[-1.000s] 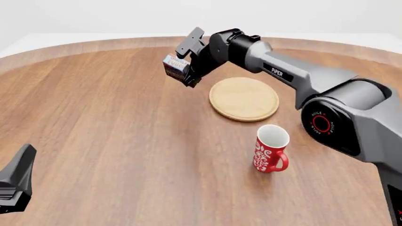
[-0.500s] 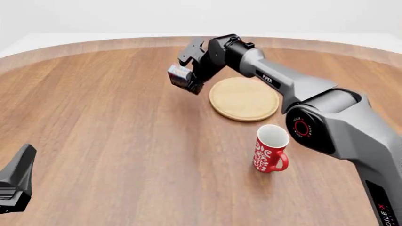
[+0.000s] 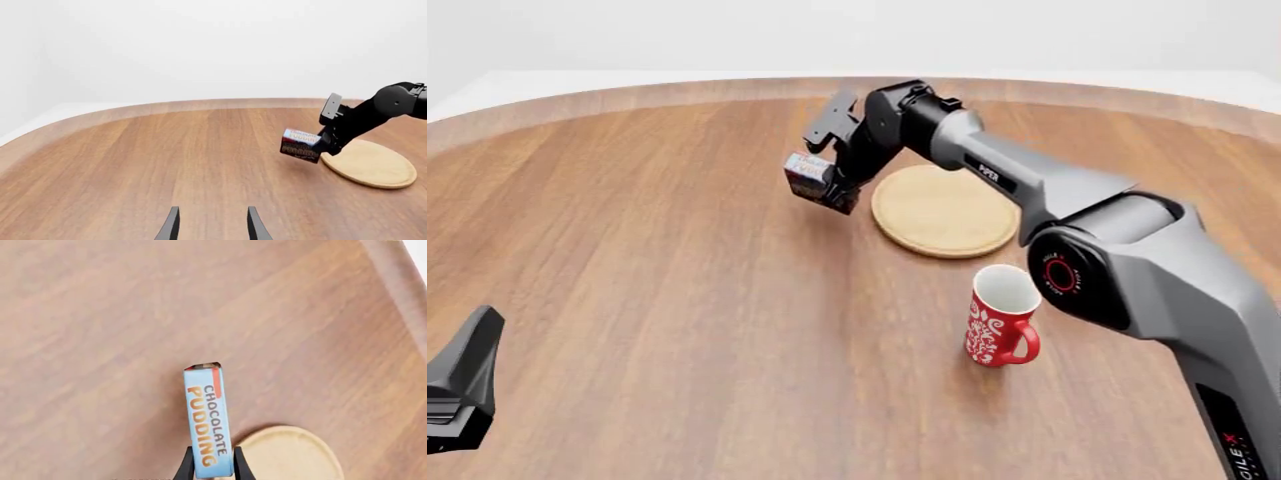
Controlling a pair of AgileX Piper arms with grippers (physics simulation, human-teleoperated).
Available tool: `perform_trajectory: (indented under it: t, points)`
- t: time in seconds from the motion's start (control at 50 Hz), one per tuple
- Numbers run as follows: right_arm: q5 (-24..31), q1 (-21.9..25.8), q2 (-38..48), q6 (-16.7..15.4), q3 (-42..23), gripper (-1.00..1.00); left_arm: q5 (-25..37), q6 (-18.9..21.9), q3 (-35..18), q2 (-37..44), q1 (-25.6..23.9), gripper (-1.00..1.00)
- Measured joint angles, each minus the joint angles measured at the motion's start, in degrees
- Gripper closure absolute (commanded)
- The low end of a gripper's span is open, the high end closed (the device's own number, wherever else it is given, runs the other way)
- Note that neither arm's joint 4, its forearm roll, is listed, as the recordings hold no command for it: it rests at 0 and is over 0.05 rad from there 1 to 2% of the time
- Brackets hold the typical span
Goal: Put the chocolate pudding to the left of the plate.
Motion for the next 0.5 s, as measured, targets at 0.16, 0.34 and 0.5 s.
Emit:
perform_trajectory:
  t: [0.16,0.34,0.5]
  points:
    - [0.94,0.08,0.50,-0.27,-0.62,1.00,0.00,0.00,0.00,0.00,0.00,-1.00]
    - [1.37,0.13,0.77,-0.61,-0.79,1.00,0.00,0.00,0.00,0.00,0.00,-1.00]
    - [1.16,0.05,0.50,-0.88,0.08,1.00,0.00,0.00,0.00,0.00,0.00,-1.00]
